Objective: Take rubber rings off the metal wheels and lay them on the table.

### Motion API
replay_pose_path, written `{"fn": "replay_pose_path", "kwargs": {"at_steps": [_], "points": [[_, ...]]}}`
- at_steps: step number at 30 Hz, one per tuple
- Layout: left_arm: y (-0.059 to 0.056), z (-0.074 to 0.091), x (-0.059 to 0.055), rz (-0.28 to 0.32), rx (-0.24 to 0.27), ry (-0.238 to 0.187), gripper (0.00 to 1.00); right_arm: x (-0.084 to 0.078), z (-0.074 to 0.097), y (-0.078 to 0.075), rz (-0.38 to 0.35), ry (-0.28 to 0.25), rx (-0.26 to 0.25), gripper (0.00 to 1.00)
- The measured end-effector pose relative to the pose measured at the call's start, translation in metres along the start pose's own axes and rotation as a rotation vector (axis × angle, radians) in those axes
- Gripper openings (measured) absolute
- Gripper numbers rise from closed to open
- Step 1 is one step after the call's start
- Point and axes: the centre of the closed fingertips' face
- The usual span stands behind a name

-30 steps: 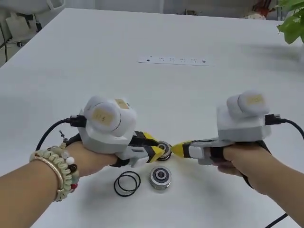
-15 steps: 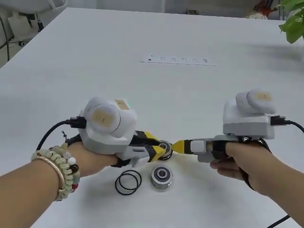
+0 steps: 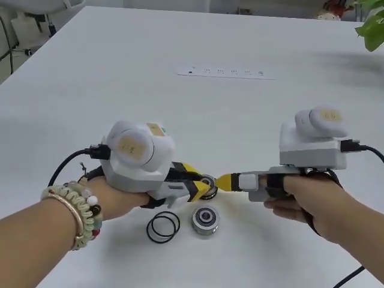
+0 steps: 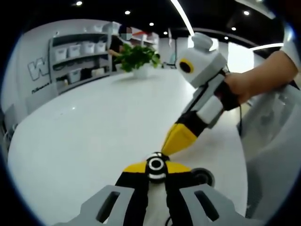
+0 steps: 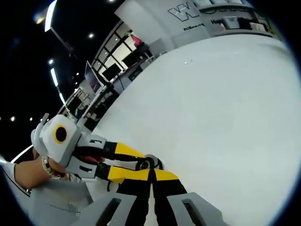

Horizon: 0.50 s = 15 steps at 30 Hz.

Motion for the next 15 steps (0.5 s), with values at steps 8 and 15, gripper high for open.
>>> {"fn": "replay_pose_path", "kwargs": {"at_steps": [8, 15], "points": [[0.0, -0.0001, 0.0, -0.002, 0.001, -0.001, 0.13, 0.0012, -0.0006, 0.0011, 0.007, -0.001, 0.005, 0.0], [0.0003, -0.0002, 0.0001, -0.006, 0.002, -0.001, 0.13, 0.0022, -0.001, 0.0035, 0.023, -0.004, 0.01, 0.0]]}}
Point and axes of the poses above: the centre of the closed fingertips' face, and the gripper's own axes: z roughly backward along the fingers, y roughly to its left, x roughly out of its top, and after that the axes turned 5 degrees about -y, right-handed
